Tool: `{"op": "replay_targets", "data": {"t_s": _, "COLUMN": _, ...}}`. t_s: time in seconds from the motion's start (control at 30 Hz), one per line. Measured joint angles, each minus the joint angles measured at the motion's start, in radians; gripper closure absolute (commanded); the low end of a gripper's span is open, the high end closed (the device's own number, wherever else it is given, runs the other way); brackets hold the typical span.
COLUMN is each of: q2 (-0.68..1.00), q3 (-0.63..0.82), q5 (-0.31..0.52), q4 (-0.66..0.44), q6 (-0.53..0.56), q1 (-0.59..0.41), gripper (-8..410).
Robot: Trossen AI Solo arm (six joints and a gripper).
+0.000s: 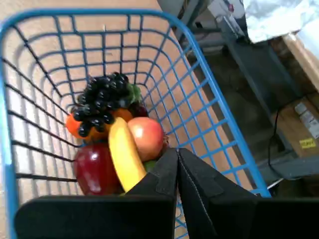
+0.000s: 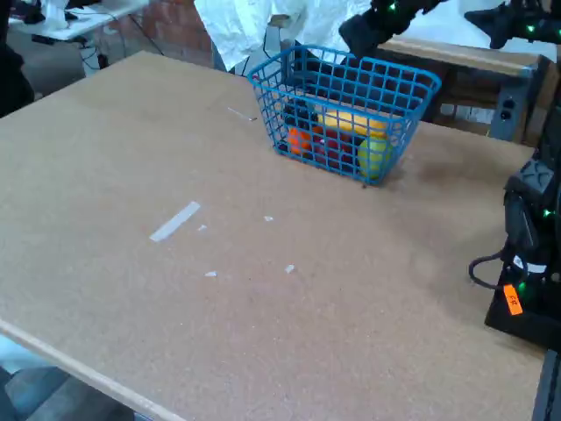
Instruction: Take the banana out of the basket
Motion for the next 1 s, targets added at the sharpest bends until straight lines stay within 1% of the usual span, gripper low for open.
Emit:
{"op": "replay_targets", "data": {"t_s": 0.3, "q2": 0.169, "q3": 0.089, "q5": 0.003, "q4": 0.007, "q6": 0.0, "q1": -0.044, "gripper": 401}}
{"op": "replay_targets", "data": {"t_s": 0.4, "q2": 0.226, "q3": 0.115, "q5": -0.006, "q4": 0.006, "q6": -0.017, "q1": -0.047, "gripper": 384}}
{"op": "replay_targets", "data": {"t_s": 0.5, "q2": 0.261, "q3": 0.124, "q5": -0.057, "q4": 0.007, "q6": -0.045, "q1": -0.047, "gripper": 345}}
{"op": "replay_targets", "data": {"t_s": 0.63, "q2": 0.286, "q3": 0.125, "q5": -0.102, "q4": 0.014, "q6": -0.072, "q1": -0.047, "gripper": 266}}
{"op": "replay_targets", "data": {"t_s": 0.73, "q2": 0.29, "q3": 0.124, "q5": -0.111, "q4": 0.024, "q6": -0.072, "q1": -0.047, "gripper": 204}}
{"op": "replay_targets", "data": {"t_s": 0.83, "q2": 0.289, "q3": 0.124, "q5": -0.113, "q4": 0.042, "q6": -0.044, "q1": -0.047, "gripper": 151}}
{"op": "replay_targets", "data": {"t_s": 0.9, "q2": 0.288, "q3": 0.124, "q5": -0.113, "q4": 0.049, "q6": -0.027, "q1": -0.048, "gripper": 131}}
{"op": "replay_targets", "data": {"t_s": 1.0, "q2": 0.293, "q3": 0.124, "q5": -0.113, "q4": 0.048, "q6": -0.019, "q1": -0.047, "gripper": 125}}
